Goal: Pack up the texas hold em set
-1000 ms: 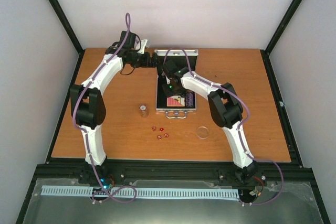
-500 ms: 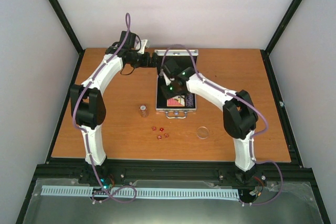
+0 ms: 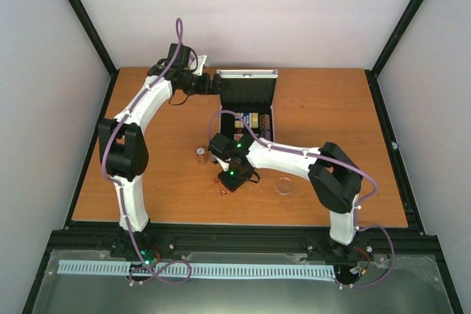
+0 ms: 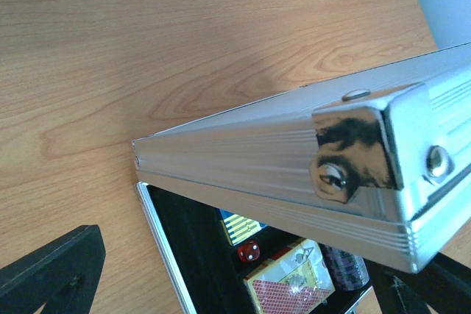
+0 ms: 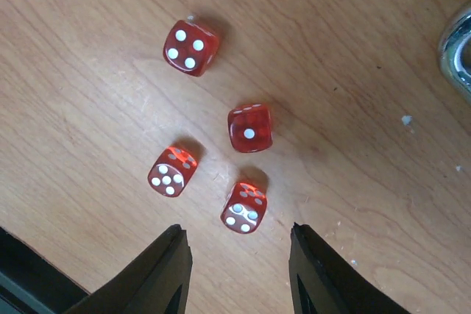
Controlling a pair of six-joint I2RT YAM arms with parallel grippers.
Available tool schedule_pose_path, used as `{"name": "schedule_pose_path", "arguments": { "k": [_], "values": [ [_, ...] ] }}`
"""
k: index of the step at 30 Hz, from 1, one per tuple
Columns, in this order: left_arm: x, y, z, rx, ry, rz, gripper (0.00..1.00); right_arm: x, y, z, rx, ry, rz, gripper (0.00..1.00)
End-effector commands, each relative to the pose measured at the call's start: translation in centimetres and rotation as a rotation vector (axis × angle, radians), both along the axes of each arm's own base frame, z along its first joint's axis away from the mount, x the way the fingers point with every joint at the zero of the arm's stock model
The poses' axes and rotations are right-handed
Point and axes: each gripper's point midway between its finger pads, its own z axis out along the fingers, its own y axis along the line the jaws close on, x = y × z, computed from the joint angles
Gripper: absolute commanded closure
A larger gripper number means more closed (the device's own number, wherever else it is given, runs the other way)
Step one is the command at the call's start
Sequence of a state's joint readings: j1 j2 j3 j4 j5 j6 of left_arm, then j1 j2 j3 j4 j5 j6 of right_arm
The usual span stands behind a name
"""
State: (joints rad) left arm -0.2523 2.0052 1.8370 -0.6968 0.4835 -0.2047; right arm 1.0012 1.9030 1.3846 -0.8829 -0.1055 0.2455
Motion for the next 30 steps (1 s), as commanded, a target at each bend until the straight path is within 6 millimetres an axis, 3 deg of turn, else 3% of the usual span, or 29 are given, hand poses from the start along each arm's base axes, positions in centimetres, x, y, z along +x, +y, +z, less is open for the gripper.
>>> {"name": "schedule_pose_path", "arguments": {
  "k": [1,11,30],
  "values": [
    [0.1,0.3,1.9,-0.019,-0.037,0.002,0.00,-0.7,-0.3,1.5,-0.004,-0.038,-0.014,0.60],
    [0.1,0.3,2.2,-0.019,-0.047,0.001,0.00,-0.9,-1.0,-0.8,-0.058,-0.017,-0.051,0.60],
    [0.0,0.4,1.9,-0.016,-0.037,0.006,0.00,-1.2,-0.4,-3.3,-0.069,0.024,-0.042,0.55]
  ]
}}
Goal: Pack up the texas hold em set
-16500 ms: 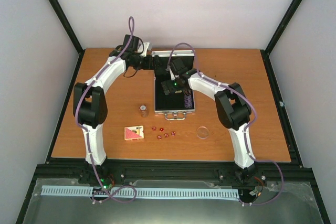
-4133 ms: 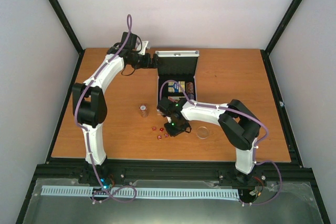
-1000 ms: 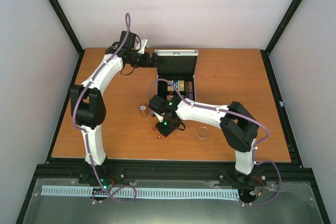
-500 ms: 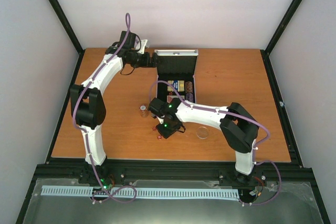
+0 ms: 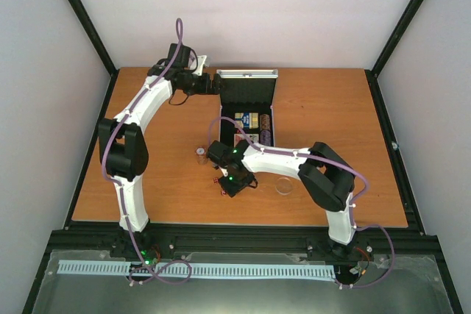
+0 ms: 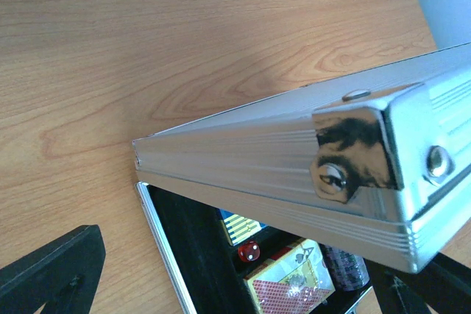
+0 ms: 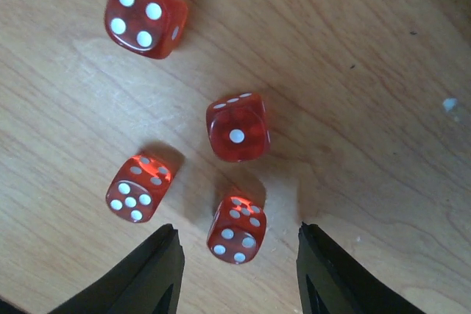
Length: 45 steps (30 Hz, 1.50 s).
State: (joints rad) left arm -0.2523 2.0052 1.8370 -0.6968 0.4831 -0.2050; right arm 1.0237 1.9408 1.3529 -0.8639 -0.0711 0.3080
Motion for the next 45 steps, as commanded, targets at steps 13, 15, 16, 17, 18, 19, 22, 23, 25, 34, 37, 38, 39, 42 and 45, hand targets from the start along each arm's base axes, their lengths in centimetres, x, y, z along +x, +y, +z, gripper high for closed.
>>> {"name": "schedule_pose_path", "arguments": {
  "k": [13,15,16,17,18,19,22,23,25,34,37,38,39,42,45],
  "values": [
    [-0.2,0.4,2.0,-0.014,-0.038,0.003,0.00,-0.6,-0.4,-2.3,-0.038,0.019,-0.002,0.88],
    [-0.2,0.4,2.1,-0.015,-0.042,0.002,0.00,-0.5,-0.5,-2.3,-0.045,0.012,-0.004,0.93],
    [-0.2,0.4,2.2,-0.014,-0.043,0.003,0.00,-0.5,-0.6,-2.2,-0.048,0.009,-0.005,0.95],
    [-0.2,0.4,2.1,-0.014,-0.042,0.003,0.00,-0.4,-0.7,-2.1,-0.053,0.004,-0.005,0.97],
    [-0.2,0.5,2.2,-0.013,-0.044,0.003,0.00,-0.3,-0.8,-1.9,-0.057,-0.001,-0.005,0.97],
    [-0.3,0.5,2.2,-0.012,-0.044,0.003,0.00,-0.2,-0.9,-1.6,-0.064,-0.006,-0.003,0.97],
    [-0.3,0.6,2.3,-0.010,-0.048,0.006,0.00,0.4,-1.2,0.1,-0.068,-0.051,-0.004,0.97],
    [-0.3,0.5,2.4,-0.011,-0.049,0.004,0.00,0.8,-1.3,1.2,-0.063,-0.078,-0.008,0.97],
    [-0.4,0.5,2.4,-0.012,-0.050,0.005,0.00,1.9,-1.8,2.9,-0.065,-0.129,-0.024,0.97],
    [-0.4,0.5,2.2,-0.017,-0.044,0.008,0.00,12.3,-3.5,6.7,0.023,-0.267,-0.192,0.97],
    [-0.3,0.5,2.0,-0.016,-0.040,0.007,0.00,16.5,-3.7,6.6,0.042,-0.300,-0.234,0.97],
    [-0.4,0.5,1.9,-0.012,-0.039,0.009,0.00,17.8,-3.7,6.6,0.046,-0.315,-0.242,0.97],
    [-0.4,0.5,1.9,-0.010,-0.040,0.007,0.00,19.3,-3.4,7.1,0.059,-0.343,-0.249,0.97],
    [-0.4,0.7,1.6,-0.001,-0.033,0.010,0.00,22.0,-3.1,6.3,0.050,-0.378,-0.253,0.97],
    [-0.4,0.7,1.5,0.006,-0.031,0.010,0.00,23.7,-2.8,4.8,0.030,-0.386,-0.249,0.97]
  ]
}}
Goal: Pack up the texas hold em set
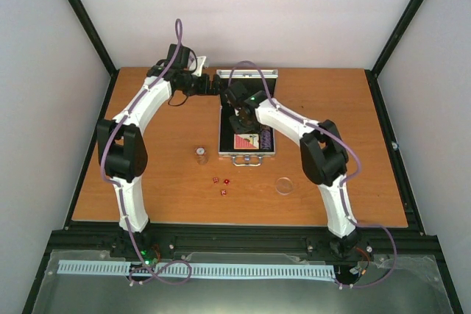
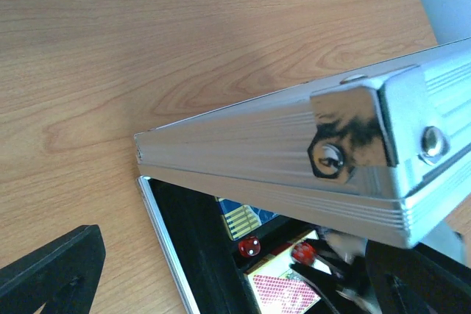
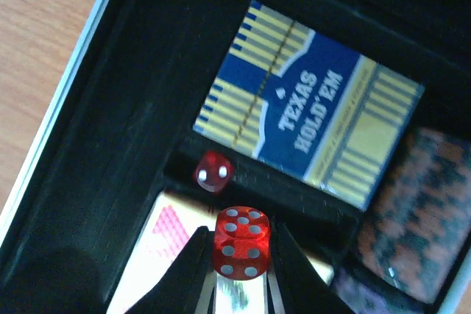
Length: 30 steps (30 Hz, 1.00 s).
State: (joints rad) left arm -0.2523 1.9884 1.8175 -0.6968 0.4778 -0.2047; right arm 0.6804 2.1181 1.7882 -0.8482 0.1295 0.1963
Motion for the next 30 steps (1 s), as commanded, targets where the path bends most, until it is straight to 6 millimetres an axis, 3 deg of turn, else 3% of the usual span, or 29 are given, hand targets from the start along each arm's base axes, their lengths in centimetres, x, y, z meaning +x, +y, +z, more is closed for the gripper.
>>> {"name": "schedule_pose_path", "arguments": {
  "k": [1,9,20,30],
  "values": [
    [0.0,0.5,1.3,0.003,-0.030,0.006,0.00,2.5,0.6,-1.7,-0.041,-0.035,0.022,0.97],
    [0.3,0.5,1.0,0.009,-0.027,0.004,0.00,4.1,-0.7,-3.9,-0.049,-0.019,-0.028,0.97],
    [0.4,0.5,0.3,0.011,-0.013,0.003,0.00,3.4,-0.4,-6.1,-0.038,0.048,-0.004,0.97],
    [0.6,0.5,0.2,0.013,-0.011,0.004,0.00,2.8,0.0,-5.8,-0.008,0.082,-0.012,0.90]
  ]
}}
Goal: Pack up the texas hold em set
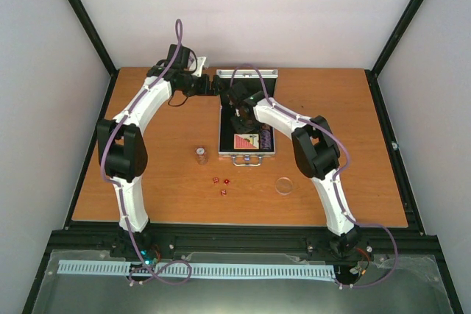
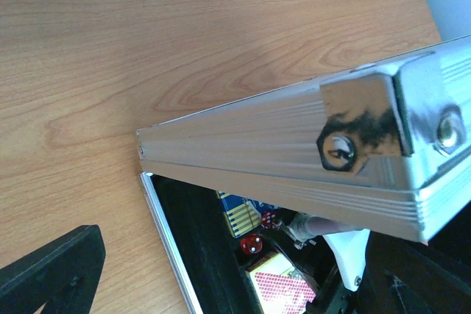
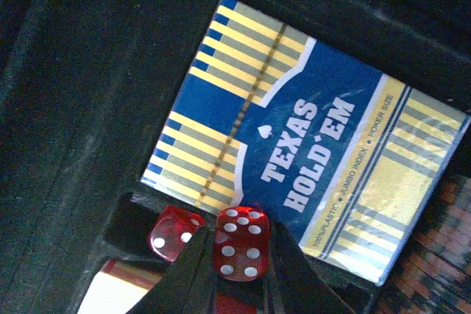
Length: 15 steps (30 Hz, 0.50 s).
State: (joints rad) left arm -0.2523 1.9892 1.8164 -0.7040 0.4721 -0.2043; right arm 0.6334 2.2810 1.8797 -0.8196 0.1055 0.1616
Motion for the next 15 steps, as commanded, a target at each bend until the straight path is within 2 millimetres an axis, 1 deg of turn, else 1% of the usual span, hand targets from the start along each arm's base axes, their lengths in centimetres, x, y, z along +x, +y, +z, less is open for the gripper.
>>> {"name": "schedule_pose_path", "arguments": {
  "k": [1,5,6,8,9,15],
  "values": [
    [0.7,0.3,0.4,0.006,-0.020,0.001,0.00,-0.2,0.2,-0.9,0.015,0.041,-0.012,0.89],
    [0.6,0.3,0.6,0.003,-0.022,0.000,0.00,-0.5,0.1,-1.1,0.015,0.054,-0.023,0.89],
    [0.6,0.3,0.6,0.003,-0.023,0.000,0.00,-0.6,0.1,-1.1,0.015,0.057,-0.026,0.87],
    [0.6,0.3,0.7,0.003,-0.023,-0.001,0.00,-0.6,0.0,-1.1,0.015,0.060,-0.031,0.78],
    [0.5,0.3,0.7,0.002,-0.023,-0.001,0.00,-0.6,0.0,-1.0,0.015,0.059,-0.034,0.75],
    [0.4,0.3,0.8,0.002,-0.024,-0.002,0.00,-0.4,-0.1,-0.1,0.019,0.040,-0.045,0.67]
  ]
}}
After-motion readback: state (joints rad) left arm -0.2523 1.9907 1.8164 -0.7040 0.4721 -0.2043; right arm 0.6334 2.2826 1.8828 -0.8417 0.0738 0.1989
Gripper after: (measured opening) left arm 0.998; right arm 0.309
